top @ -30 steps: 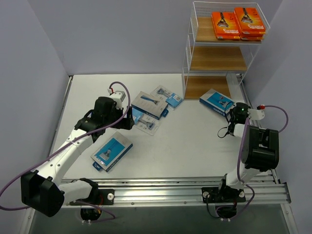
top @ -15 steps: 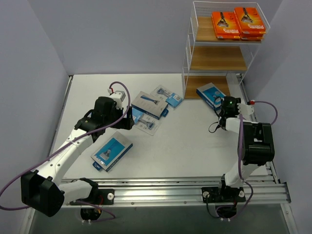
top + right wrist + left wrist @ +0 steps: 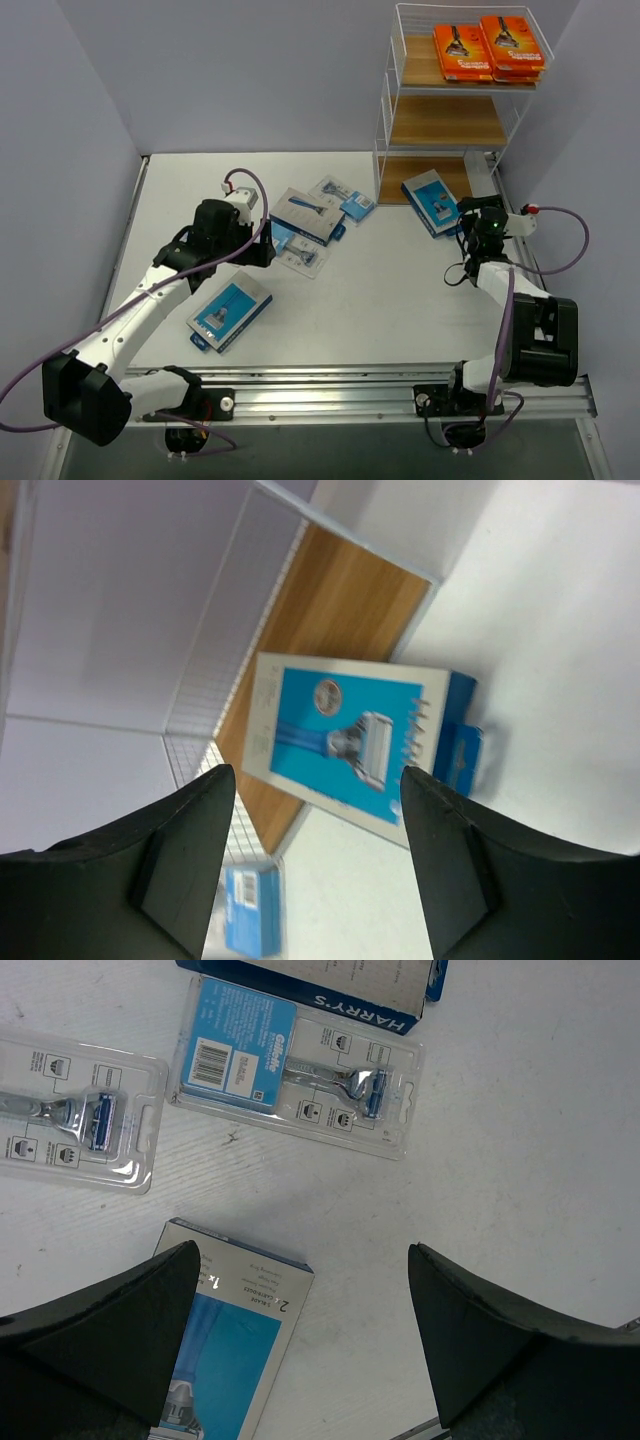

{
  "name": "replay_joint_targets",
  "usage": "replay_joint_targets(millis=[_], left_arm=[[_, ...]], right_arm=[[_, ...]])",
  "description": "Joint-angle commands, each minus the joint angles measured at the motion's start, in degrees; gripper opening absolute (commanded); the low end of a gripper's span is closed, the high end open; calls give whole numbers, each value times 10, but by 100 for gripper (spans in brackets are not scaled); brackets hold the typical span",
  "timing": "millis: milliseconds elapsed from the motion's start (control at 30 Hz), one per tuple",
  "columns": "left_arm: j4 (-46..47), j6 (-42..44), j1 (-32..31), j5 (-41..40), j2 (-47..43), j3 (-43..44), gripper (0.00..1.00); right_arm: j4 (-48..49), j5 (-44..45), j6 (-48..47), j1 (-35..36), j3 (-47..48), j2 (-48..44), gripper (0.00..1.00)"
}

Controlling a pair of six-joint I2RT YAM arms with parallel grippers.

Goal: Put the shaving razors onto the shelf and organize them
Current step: Place the shaving razor onto shelf

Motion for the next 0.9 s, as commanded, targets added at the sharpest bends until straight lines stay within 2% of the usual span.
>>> replay_joint_targets(millis=[0,33,67,200,300,400,567,700,867], left_arm=[[2,10,-4,-7,-17,29,94],[2,10,-4,-7,-19,28,94],[2,11,-4,-7,-19,28,94],[2,11,-5,-7,-19,28,94],[2,11,-5,-3,-17,29,94],[1,11,-5,-2,-17,30,94],[0,11,-5,-4,-20,29,94],[-1,11,-5,-5,-22,29,94],[-1,12,-7,-5,-23,29,94]], right_arm=[[-25,-85,-42,-25,-44,-41,63],[-19,-100,-63,-31,-51,-46,63],[-11,-160,-81,-38,-54,-47,62],[-66,-251,-166,-45,-29,-30,60],[-68,-303,-197,-44,-30,-9,52],[-137,-268,-246,-39,-5,13,53],[-191,-218,-302,-25,21,32,55],[-218,-185,-349,-2,51,55,56],[-236,-140,-360,38,84,95,56]])
